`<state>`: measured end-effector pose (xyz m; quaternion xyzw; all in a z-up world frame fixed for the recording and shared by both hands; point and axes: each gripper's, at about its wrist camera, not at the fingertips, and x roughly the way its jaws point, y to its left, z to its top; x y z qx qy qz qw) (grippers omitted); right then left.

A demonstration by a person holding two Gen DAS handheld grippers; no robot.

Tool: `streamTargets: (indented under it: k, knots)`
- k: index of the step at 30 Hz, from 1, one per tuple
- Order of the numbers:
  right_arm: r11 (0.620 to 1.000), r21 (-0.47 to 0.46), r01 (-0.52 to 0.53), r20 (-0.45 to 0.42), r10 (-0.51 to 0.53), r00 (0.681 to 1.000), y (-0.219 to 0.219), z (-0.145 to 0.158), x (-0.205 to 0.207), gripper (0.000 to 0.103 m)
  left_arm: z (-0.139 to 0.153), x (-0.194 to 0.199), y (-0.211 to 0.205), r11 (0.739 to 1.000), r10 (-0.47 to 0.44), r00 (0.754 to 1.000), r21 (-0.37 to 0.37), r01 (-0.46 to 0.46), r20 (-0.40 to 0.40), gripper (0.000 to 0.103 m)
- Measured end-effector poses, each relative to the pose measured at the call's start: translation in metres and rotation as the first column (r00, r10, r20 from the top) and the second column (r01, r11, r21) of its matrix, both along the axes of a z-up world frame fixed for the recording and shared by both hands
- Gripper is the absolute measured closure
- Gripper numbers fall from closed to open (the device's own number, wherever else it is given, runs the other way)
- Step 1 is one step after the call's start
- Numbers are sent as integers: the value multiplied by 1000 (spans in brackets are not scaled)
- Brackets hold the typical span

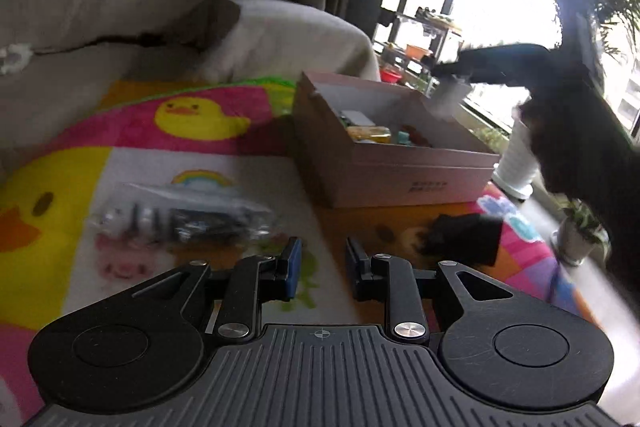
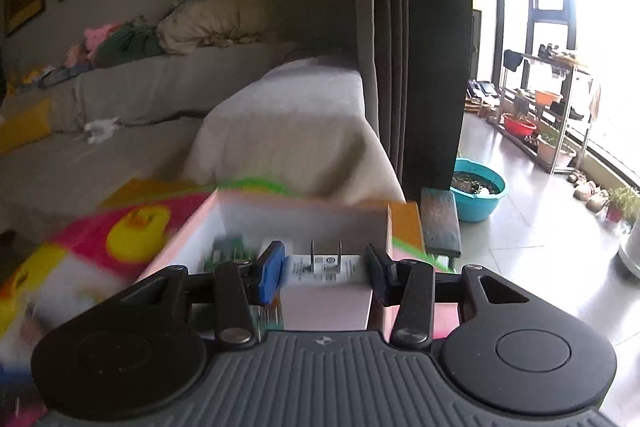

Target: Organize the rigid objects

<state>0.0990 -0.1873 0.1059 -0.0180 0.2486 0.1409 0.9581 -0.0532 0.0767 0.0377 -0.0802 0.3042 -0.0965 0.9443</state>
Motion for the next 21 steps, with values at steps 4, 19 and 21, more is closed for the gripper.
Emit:
streamTargets:
  k: [4, 19, 21]
  knots:
    - [999, 40, 28, -21, -27, 999, 12, 3, 46, 52, -3, -2, 18, 999, 28, 1000, -21, -28, 0, 76]
    - [997, -75, -16, -45, 13, 999, -19, -29, -71, 46, -9, -15, 51, 991, 134, 991, -11, -134, -8, 76]
    - [997, -69, -29, -68, 24, 997, -24, -37, -84, 46, -6, -14, 51, 990, 140, 990, 1, -140, -9, 76]
